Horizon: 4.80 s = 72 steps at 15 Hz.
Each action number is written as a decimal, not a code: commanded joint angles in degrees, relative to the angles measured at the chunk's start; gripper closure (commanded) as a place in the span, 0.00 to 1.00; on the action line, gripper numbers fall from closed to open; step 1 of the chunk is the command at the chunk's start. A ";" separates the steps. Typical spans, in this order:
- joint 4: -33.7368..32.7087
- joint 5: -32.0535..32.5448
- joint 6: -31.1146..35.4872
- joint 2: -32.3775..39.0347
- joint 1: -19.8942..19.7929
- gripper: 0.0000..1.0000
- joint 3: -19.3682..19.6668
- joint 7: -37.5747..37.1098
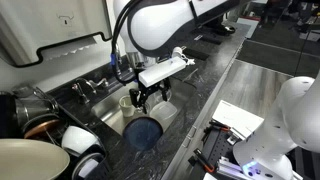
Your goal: Pick the cup and put it on the counter
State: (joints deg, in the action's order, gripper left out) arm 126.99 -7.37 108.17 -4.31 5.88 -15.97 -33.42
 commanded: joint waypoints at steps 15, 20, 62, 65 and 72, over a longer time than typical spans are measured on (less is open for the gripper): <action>-3.15 28.29 3.41 9.44 1.49 0.00 6.14 5.89; -0.05 33.27 20.66 11.97 0.13 0.00 8.80 17.52; -4.13 4.41 47.37 33.70 -40.37 0.00 -20.19 93.67; -6.07 5.39 49.11 34.08 -30.70 0.00 -11.48 90.18; -10.54 6.10 49.88 38.04 -17.92 0.00 -0.92 86.26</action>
State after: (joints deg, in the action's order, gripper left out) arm 118.74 -1.63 157.36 31.41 -15.34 -19.76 53.90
